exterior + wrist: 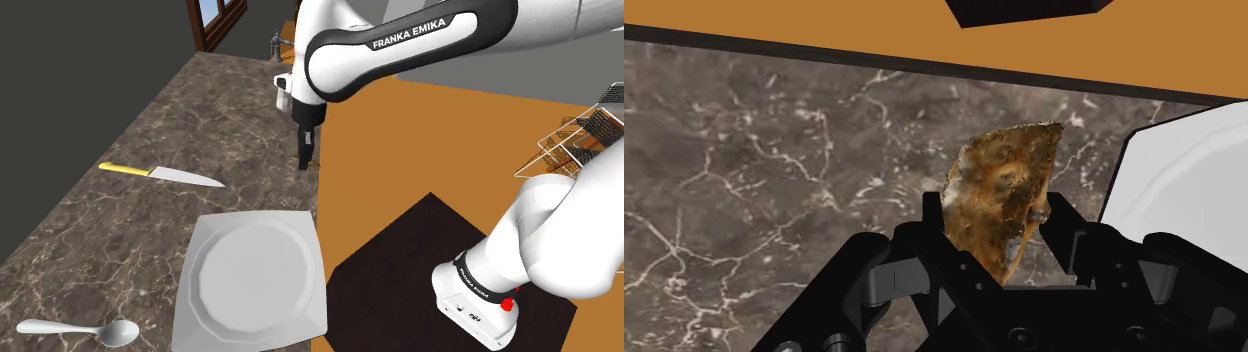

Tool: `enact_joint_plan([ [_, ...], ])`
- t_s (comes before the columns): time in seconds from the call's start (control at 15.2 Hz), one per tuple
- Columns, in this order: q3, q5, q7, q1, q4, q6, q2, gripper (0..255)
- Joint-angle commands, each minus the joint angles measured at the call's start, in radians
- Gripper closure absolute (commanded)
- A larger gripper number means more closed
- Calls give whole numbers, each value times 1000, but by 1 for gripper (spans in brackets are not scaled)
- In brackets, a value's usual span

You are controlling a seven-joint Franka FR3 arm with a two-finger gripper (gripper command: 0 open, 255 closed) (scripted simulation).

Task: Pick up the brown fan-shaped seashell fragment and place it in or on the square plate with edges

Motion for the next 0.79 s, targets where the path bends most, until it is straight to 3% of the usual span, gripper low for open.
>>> enact_joint_plan([
  [0.0, 0, -3, 5, 0, 17, -29, -12, 255],
  [0.13, 0, -4, 7, 0, 27, -46, -19, 255],
  [0.73, 116, 17, 219, 108, 1, -9, -38, 255],
])
